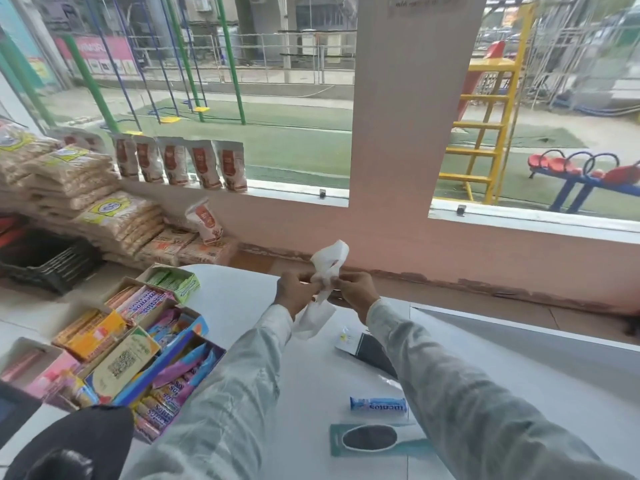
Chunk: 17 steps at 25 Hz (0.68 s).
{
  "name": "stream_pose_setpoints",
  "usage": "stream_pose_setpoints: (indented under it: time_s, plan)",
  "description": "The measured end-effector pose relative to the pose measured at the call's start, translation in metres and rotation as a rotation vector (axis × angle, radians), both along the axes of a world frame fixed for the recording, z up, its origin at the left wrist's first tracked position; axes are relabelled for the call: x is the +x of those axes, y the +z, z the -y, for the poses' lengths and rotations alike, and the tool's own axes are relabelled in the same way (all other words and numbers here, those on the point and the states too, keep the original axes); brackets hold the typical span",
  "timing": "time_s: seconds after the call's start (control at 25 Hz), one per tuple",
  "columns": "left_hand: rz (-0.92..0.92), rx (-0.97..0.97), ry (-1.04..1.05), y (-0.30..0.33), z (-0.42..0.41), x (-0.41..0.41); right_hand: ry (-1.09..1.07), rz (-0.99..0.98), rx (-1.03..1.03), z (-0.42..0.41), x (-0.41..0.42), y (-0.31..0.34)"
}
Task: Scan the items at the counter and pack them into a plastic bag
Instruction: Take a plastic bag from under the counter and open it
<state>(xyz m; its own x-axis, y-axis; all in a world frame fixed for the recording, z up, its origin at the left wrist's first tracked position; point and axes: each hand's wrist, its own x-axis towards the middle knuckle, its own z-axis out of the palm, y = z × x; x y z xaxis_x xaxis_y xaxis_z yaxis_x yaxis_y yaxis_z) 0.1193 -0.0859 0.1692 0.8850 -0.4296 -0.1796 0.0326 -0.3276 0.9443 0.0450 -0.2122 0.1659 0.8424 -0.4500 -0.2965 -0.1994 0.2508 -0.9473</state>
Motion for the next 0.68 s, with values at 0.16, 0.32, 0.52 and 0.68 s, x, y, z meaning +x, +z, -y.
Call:
stream_pose_setpoints:
  time_s: [0.16, 0.32, 0.52, 0.68]
  plan:
    - [0.050, -0.133, 0.193, 0.010, -0.006, 0.033, -0.114, -0.022, 0.051, 0.009, 0.008, -0.010]
    - [0.152, -0.145, 0.259, 0.014, -0.003, 0.048, -0.255, -0.194, 0.016, 0.021, -0.010, -0.060]
    - [0.324, 0.043, 0.224, -0.018, -0.001, 0.027, 0.206, -0.530, -0.976, 0.018, -0.062, -0.101]
    - [0.308, 0.158, 0.211, -0.054, 0.000, 0.011, 0.523, -0.532, -1.568, 0.040, -0.097, -0.153]
